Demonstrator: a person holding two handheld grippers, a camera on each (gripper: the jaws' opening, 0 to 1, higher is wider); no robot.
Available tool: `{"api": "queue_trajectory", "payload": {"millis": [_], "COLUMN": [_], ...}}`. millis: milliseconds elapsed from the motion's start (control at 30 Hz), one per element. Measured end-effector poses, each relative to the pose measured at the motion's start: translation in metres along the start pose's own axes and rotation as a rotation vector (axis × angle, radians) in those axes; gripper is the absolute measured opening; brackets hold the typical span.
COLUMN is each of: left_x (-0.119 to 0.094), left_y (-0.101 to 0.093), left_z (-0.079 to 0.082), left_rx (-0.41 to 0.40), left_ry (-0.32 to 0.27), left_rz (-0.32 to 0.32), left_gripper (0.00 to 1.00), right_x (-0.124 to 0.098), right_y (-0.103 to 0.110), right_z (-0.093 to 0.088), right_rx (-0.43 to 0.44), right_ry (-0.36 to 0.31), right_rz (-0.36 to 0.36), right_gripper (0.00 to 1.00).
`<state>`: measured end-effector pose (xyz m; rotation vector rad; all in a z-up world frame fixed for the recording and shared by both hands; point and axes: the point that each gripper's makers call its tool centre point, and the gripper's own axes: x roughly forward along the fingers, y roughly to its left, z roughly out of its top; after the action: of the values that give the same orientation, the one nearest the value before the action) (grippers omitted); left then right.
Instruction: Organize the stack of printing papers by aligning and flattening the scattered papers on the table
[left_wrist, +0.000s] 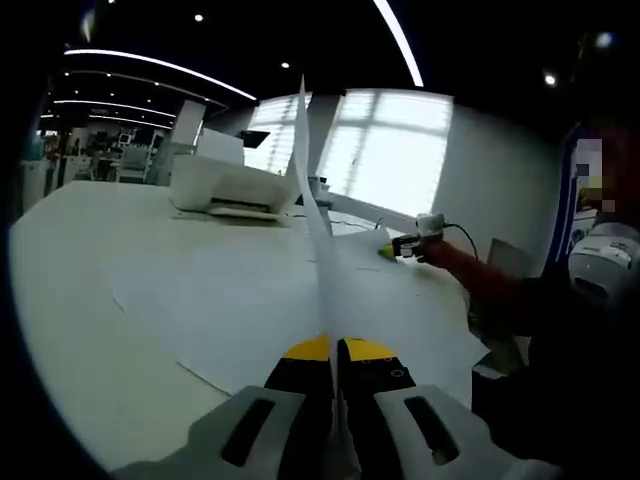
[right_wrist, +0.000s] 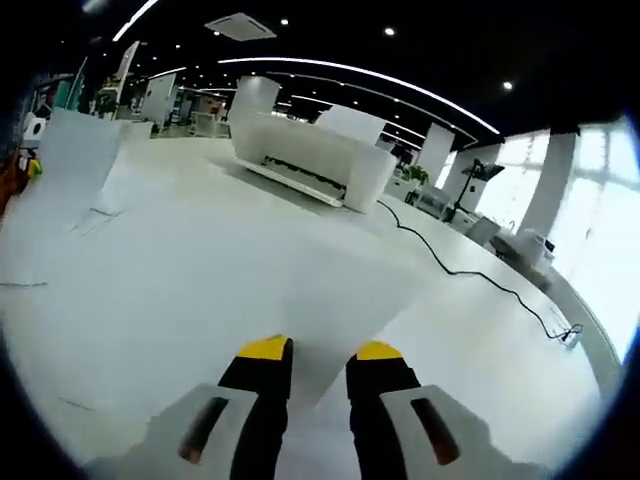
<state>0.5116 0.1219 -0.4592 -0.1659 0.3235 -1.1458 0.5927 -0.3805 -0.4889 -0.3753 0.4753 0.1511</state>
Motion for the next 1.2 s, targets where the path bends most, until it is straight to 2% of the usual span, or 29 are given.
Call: {"api": "queue_trajectory", "payload": {"millis": [100, 267, 533, 667, 833, 1033, 1200], "left_x": [0.0, 0.0, 0.001, 0.001, 0.0, 0.0, 0.0], "left_y": [0.0, -0.002, -0.003, -0.003, -0.003, -0.003, -0.002], "left_z": [0.0, 0.0, 0.0, 0.0, 0.0, 0.001, 0.001], "left_rx": [0.002, 0.004, 0.007, 0.008, 0.01, 0.01, 0.009], "left_ry": [-0.001, -0.002, -0.002, -0.003, -0.004, -0.005, -0.008], "left_rz": [-0.001, -0.003, -0.007, -0.007, -0.008, -0.009, -0.004], "left_gripper": [0.06, 0.06, 0.06, 0.06, 0.06, 0.06, 0.07], "right_x": [-0.003, -0.008, -0.015, -0.021, -0.027, -0.035, -0.05], "right_y": [-0.003, -0.008, -0.014, -0.016, -0.013, -0.007, -0.007], "right_z": [0.0, 0.002, 0.008, 0.013, 0.024, 0.038, 0.065], "right_rx": [0.0, 0.003, -0.013, -0.014, -0.027, -0.071, -0.14], "right_ry": [0.012, 0.014, 0.008, -0.006, -0.041, -0.093, -0.18], "right_rz": [-0.02, -0.05, -0.087, -0.091, -0.089, -0.085, -0.124], "right_gripper": [0.22, 0.15, 0.2, 0.1, 0.0, 0.0, 0.0]}}
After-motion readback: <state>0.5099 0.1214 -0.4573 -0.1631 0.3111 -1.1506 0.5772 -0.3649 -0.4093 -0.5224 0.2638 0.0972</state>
